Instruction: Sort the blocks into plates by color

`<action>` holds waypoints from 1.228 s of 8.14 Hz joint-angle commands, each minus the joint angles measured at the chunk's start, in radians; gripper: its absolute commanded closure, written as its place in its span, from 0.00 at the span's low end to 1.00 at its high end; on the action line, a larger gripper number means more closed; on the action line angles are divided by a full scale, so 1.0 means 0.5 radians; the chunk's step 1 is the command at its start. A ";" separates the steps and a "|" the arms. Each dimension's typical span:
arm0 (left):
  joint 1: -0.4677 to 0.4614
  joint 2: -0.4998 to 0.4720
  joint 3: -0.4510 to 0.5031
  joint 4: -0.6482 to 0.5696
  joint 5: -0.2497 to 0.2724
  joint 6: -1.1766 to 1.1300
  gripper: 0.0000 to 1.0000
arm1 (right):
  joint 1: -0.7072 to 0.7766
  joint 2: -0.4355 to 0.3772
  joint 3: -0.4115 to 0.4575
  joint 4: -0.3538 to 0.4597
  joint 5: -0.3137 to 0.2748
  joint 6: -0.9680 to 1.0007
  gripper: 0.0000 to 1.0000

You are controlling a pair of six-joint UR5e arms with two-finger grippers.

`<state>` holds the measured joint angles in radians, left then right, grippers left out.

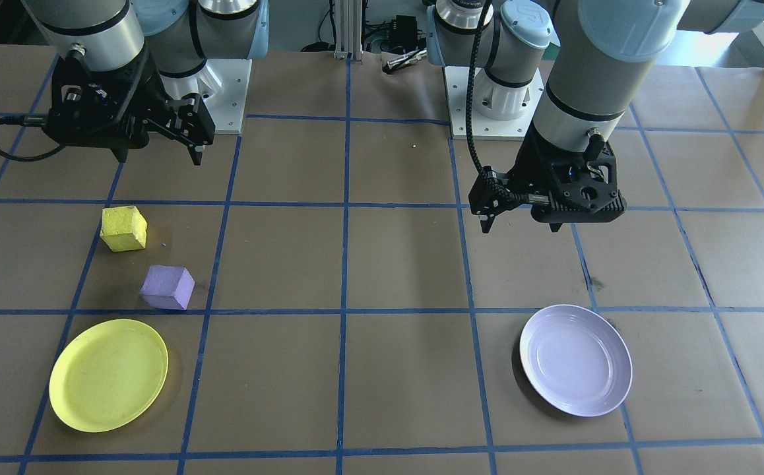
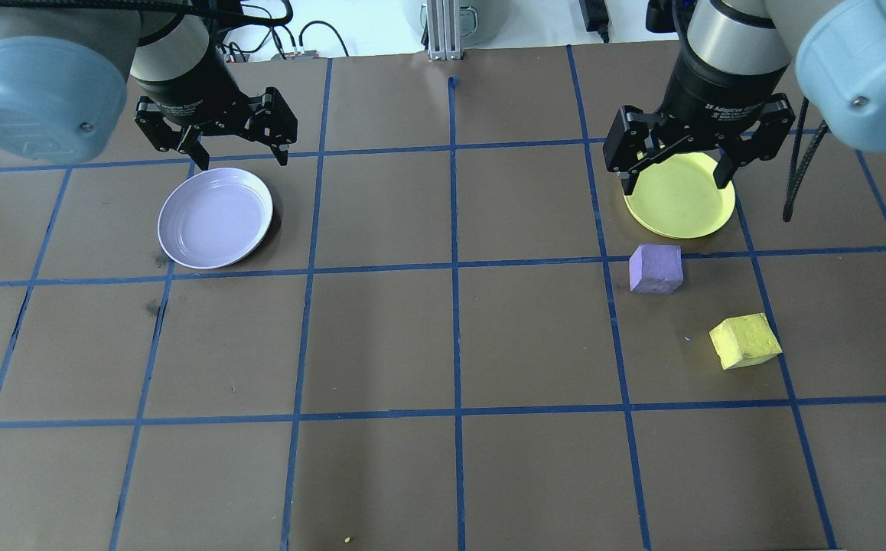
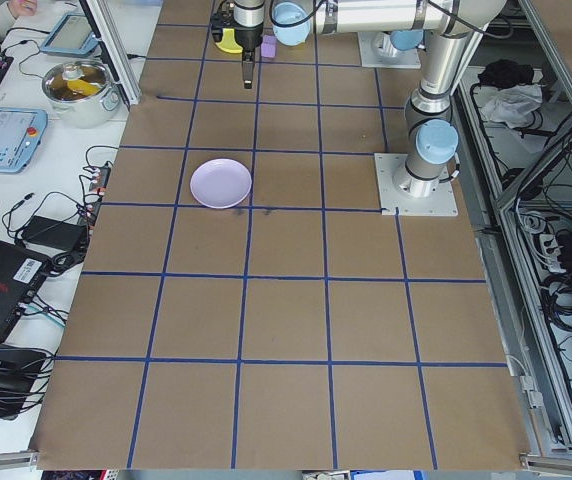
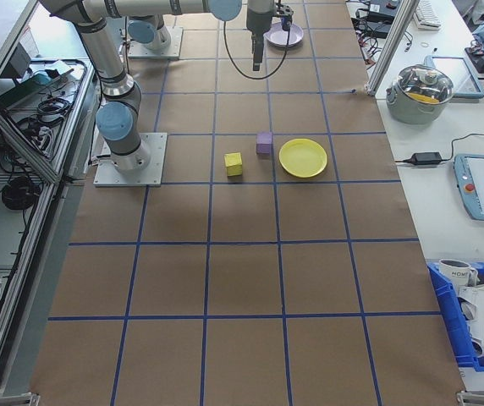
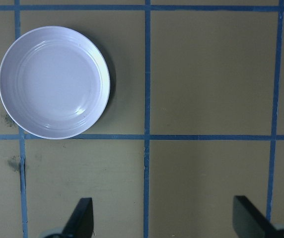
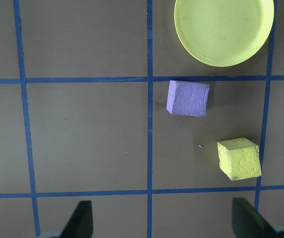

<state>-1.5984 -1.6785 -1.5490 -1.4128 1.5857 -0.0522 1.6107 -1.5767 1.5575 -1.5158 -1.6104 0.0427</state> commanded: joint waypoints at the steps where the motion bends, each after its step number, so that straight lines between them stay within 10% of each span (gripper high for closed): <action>1: 0.000 0.001 -0.001 0.003 0.004 0.003 0.00 | -0.006 0.015 -0.001 -0.009 -0.004 -0.003 0.00; 6: 0.000 -0.005 -0.001 0.009 0.007 0.000 0.00 | -0.250 0.092 0.170 -0.048 -0.007 -0.375 0.02; 10: 0.000 -0.002 -0.001 0.012 0.007 0.000 0.00 | -0.607 -0.003 0.881 -0.761 -0.175 -1.136 0.05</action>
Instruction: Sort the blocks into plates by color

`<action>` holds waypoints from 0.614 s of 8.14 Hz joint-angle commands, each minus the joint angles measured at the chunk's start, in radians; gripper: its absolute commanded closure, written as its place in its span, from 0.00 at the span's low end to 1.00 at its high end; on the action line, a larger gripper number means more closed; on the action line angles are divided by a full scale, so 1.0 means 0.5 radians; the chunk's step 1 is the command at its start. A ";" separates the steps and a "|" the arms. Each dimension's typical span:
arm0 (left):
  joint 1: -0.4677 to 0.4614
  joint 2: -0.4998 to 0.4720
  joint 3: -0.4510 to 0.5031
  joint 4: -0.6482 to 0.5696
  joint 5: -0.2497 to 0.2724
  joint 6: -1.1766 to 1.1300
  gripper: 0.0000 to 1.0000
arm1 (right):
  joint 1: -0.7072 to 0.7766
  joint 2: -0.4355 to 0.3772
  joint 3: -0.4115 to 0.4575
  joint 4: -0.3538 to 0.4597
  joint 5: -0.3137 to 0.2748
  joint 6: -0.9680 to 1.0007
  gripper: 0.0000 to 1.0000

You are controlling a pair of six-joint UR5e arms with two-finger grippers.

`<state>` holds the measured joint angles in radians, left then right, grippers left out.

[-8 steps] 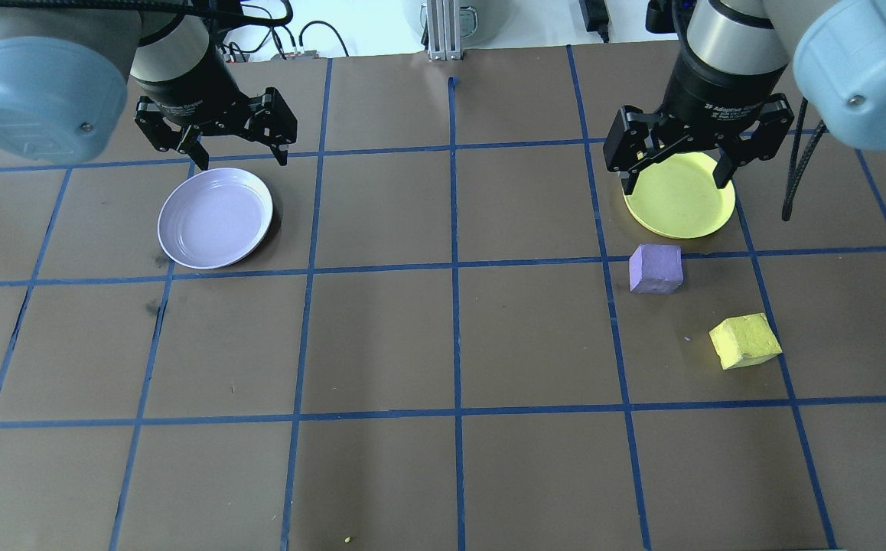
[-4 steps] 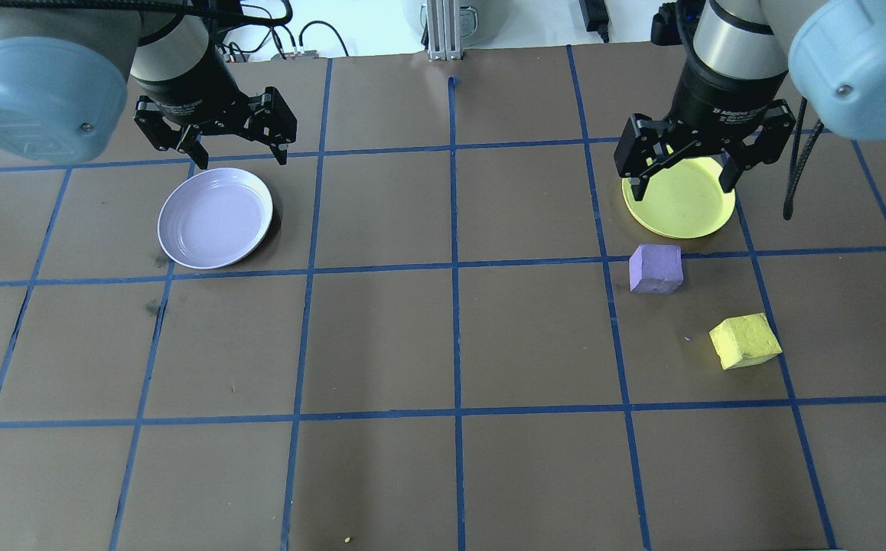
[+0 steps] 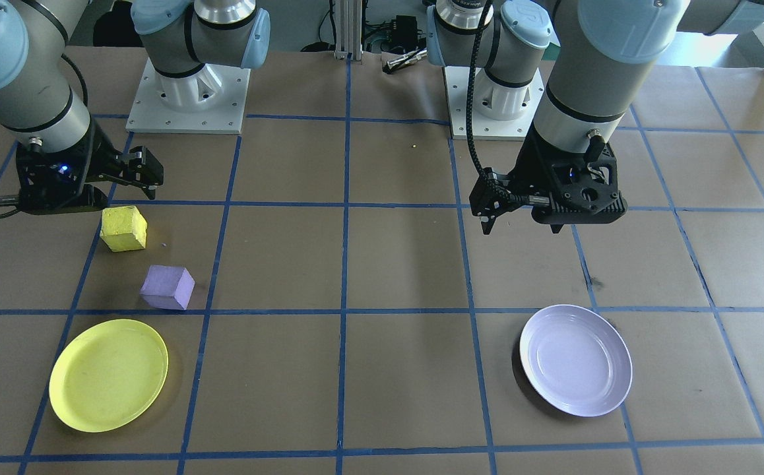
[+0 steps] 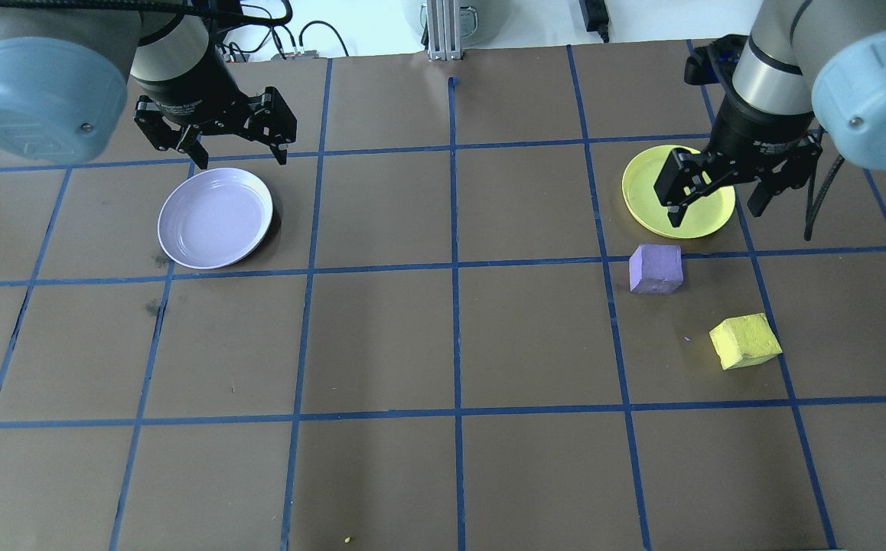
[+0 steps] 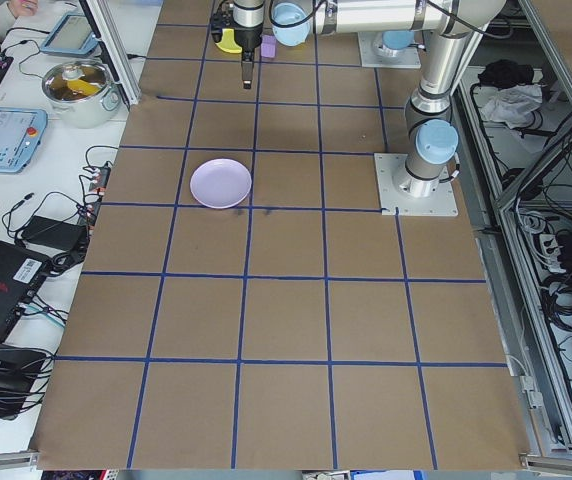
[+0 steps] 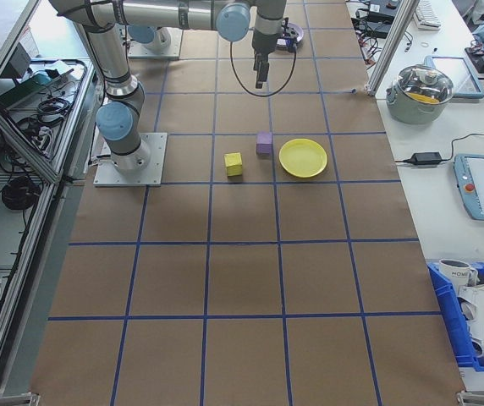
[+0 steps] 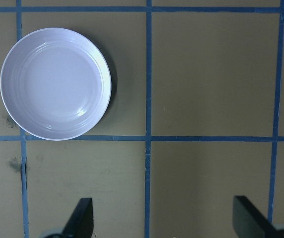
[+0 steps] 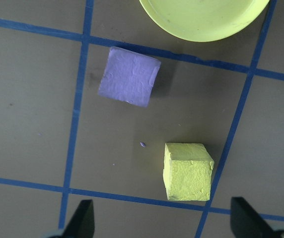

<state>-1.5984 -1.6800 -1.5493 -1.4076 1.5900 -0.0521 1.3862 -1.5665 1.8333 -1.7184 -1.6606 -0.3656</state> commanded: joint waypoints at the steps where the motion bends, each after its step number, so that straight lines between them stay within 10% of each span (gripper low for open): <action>1: 0.000 0.001 0.000 -0.001 0.001 -0.009 0.00 | -0.247 -0.021 0.507 -0.543 -0.060 -0.409 0.05; 5: 0.000 0.001 0.000 0.002 0.001 -0.006 0.00 | -0.367 0.297 0.693 -0.824 -0.075 -0.478 0.10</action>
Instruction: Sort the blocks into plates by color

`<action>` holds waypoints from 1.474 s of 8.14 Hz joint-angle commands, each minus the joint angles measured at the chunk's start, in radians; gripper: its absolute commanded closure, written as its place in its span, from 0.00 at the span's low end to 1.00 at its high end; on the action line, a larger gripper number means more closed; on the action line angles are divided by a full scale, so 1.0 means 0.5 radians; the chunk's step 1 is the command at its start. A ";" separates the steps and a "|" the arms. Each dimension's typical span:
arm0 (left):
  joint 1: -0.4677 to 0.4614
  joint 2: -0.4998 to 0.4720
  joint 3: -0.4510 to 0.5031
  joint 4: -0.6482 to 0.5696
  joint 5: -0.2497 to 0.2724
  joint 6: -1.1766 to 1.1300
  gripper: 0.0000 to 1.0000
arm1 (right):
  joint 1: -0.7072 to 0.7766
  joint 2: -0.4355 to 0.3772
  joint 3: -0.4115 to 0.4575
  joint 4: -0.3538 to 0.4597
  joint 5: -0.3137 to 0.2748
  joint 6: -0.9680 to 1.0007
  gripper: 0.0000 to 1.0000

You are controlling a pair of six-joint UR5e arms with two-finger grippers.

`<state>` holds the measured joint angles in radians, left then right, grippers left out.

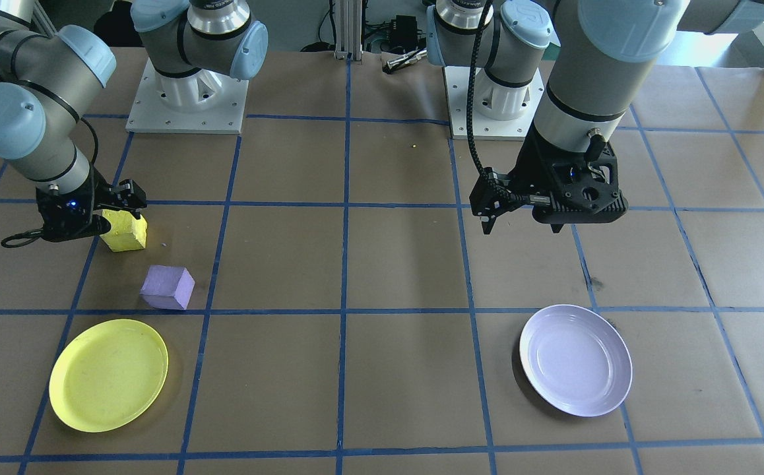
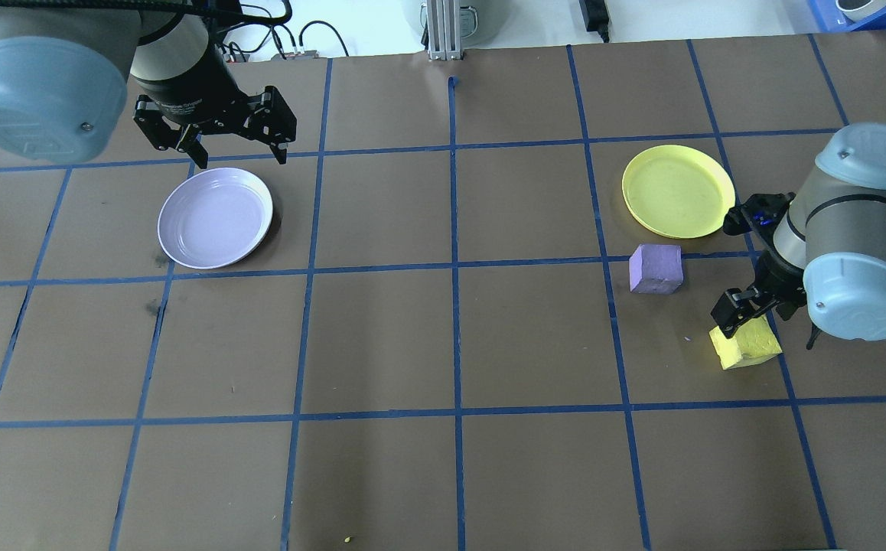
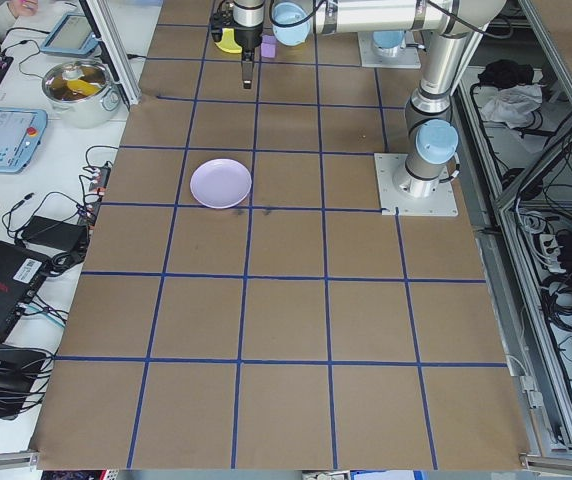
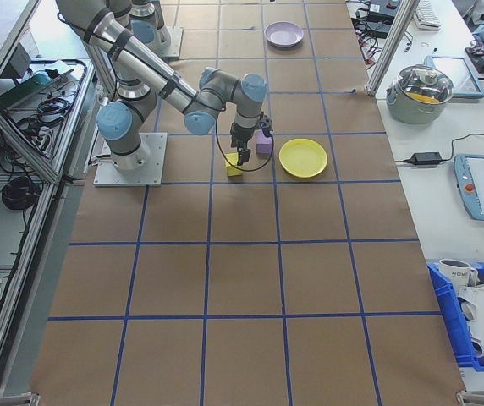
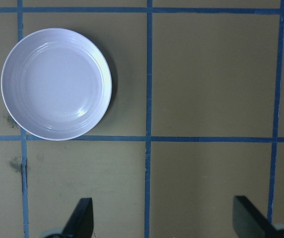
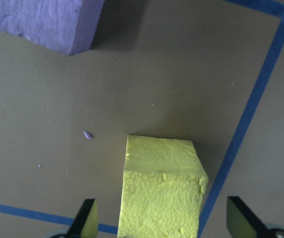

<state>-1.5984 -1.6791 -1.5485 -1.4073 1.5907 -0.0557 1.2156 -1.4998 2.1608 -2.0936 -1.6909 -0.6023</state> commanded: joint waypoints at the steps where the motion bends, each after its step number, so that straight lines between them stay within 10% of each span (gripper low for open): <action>1: 0.000 -0.004 0.004 0.001 -0.003 0.001 0.00 | -0.026 0.216 0.053 -0.080 -0.017 -0.013 0.19; 4: 0.000 -0.004 -0.002 0.001 -0.003 -0.002 0.00 | -0.026 0.214 -0.041 -0.038 -0.072 0.163 0.64; 7: 0.000 -0.001 -0.002 0.001 -0.003 0.001 0.00 | 0.020 0.275 -0.516 0.327 -0.033 0.403 0.62; 10: 0.000 -0.004 0.001 0.001 0.000 0.001 0.00 | 0.234 0.743 -1.111 0.337 0.072 0.468 0.58; 12: 0.000 -0.001 -0.002 0.001 0.000 0.004 0.00 | 0.271 0.876 -1.211 0.276 0.105 0.474 0.54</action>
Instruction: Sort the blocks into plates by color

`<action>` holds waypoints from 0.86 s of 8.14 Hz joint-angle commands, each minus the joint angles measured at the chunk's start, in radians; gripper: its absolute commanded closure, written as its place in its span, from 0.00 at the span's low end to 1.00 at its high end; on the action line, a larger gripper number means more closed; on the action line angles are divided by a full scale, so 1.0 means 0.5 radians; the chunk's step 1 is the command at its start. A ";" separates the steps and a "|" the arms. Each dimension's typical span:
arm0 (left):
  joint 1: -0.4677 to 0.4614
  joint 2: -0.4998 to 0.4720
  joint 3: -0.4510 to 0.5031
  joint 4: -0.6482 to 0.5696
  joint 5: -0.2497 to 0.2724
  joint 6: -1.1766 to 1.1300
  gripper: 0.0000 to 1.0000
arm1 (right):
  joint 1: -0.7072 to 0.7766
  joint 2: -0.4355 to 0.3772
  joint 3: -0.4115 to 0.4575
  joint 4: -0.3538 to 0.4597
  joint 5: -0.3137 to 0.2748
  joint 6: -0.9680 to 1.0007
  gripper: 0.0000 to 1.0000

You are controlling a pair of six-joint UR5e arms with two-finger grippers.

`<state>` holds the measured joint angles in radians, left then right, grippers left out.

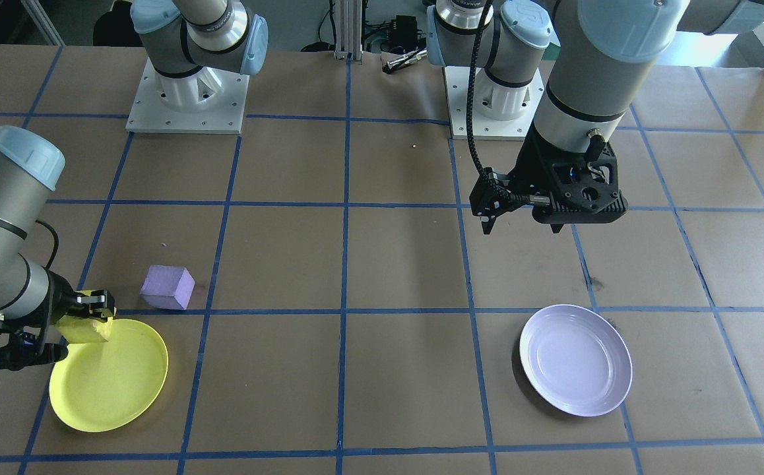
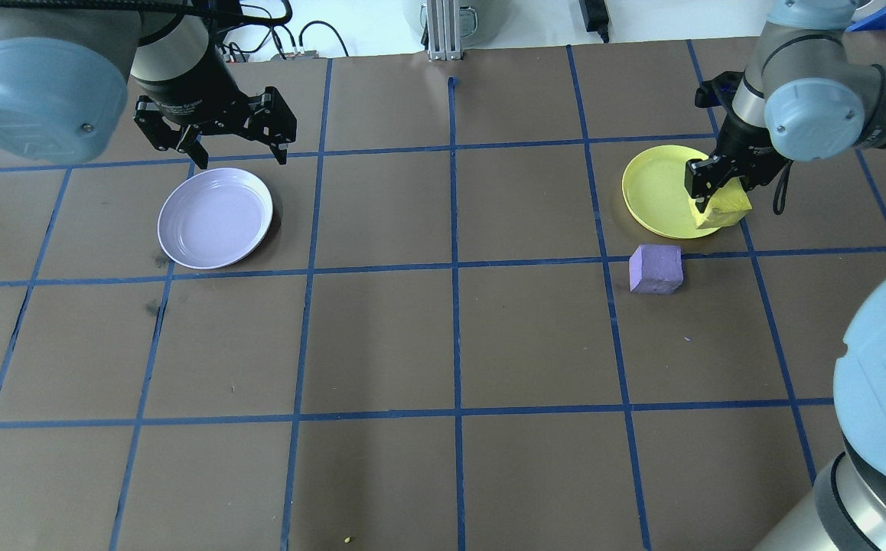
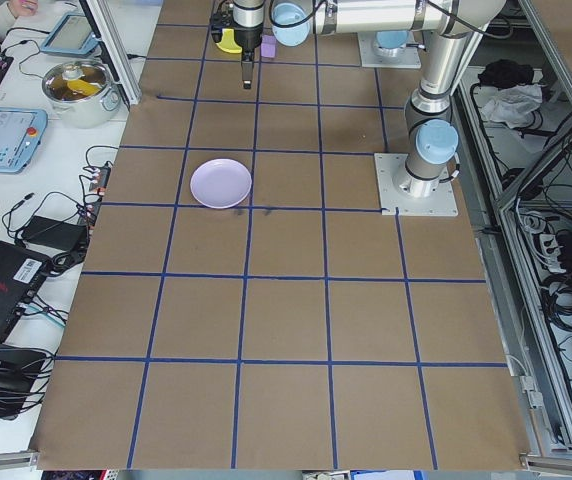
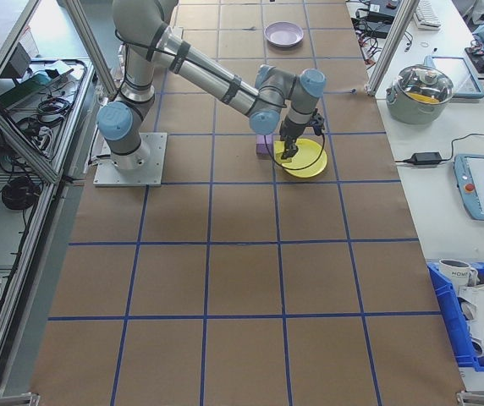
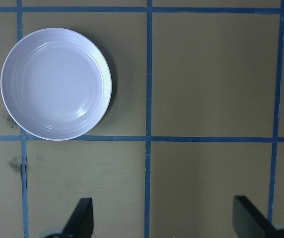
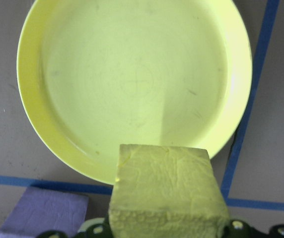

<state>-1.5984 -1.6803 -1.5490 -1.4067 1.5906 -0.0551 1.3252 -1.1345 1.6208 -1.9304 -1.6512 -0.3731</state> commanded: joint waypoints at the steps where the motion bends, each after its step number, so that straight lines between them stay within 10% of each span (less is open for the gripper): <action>1: 0.000 0.001 -0.001 0.000 0.000 0.003 0.00 | 0.077 0.195 -0.149 -0.081 0.108 0.040 0.49; 4: 0.000 0.001 0.002 0.003 0.000 0.006 0.00 | 0.083 0.247 -0.161 -0.088 0.118 0.028 0.00; 7: 0.000 0.001 -0.001 0.003 0.000 0.006 0.00 | 0.086 0.198 -0.171 -0.012 0.136 0.184 0.00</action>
<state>-1.5984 -1.6804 -1.5489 -1.4052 1.5907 -0.0522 1.3673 -1.0203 1.5379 -1.9685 -1.5809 -0.3442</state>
